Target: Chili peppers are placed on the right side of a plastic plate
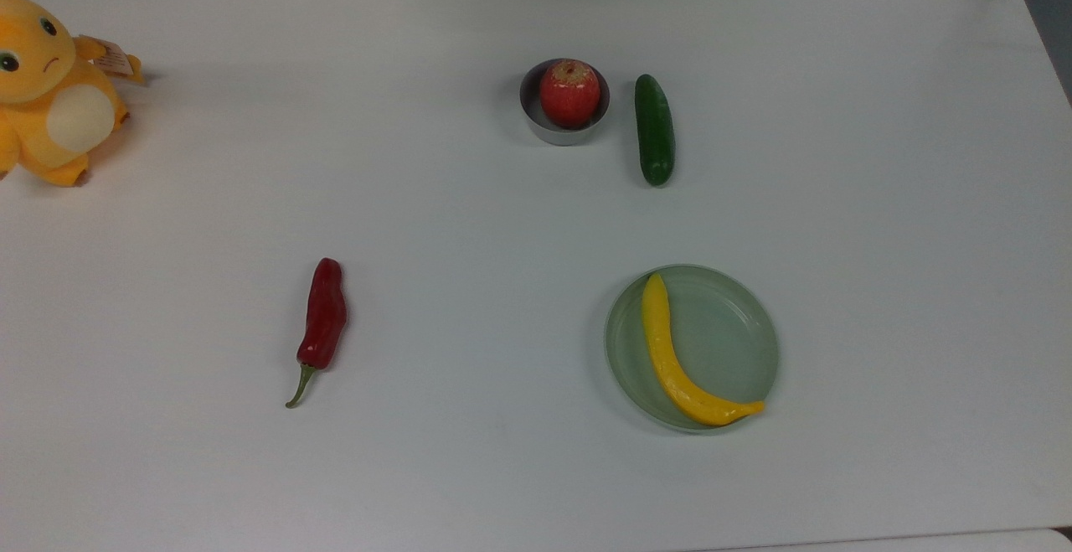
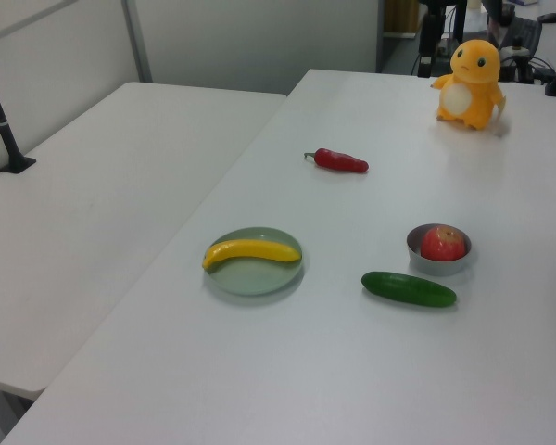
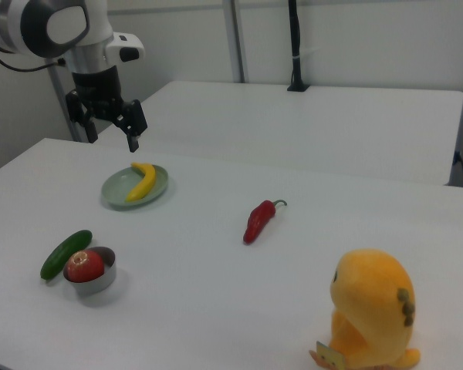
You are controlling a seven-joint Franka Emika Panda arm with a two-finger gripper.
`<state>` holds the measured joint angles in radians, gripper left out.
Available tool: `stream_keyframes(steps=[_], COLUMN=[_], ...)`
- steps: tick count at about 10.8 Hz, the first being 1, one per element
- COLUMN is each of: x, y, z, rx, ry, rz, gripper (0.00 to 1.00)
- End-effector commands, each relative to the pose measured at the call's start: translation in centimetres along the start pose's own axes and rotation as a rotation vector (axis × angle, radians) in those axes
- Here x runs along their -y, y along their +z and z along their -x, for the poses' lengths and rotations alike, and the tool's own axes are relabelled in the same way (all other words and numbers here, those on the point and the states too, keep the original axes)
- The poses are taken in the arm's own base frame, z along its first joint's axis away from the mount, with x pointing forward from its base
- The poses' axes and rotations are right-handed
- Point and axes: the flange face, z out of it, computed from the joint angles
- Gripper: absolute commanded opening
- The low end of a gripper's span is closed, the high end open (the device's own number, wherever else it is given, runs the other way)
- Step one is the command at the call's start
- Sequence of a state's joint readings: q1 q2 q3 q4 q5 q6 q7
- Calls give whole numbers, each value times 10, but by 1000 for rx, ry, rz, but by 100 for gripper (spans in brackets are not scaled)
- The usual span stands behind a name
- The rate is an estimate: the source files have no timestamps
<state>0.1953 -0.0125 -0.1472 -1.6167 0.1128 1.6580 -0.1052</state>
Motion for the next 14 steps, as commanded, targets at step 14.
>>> stream_keyframes(steps=[14], x=[-6], y=[27], z=[-17], rx=[-26], ry=[-33], rz=[40], gripper=[100])
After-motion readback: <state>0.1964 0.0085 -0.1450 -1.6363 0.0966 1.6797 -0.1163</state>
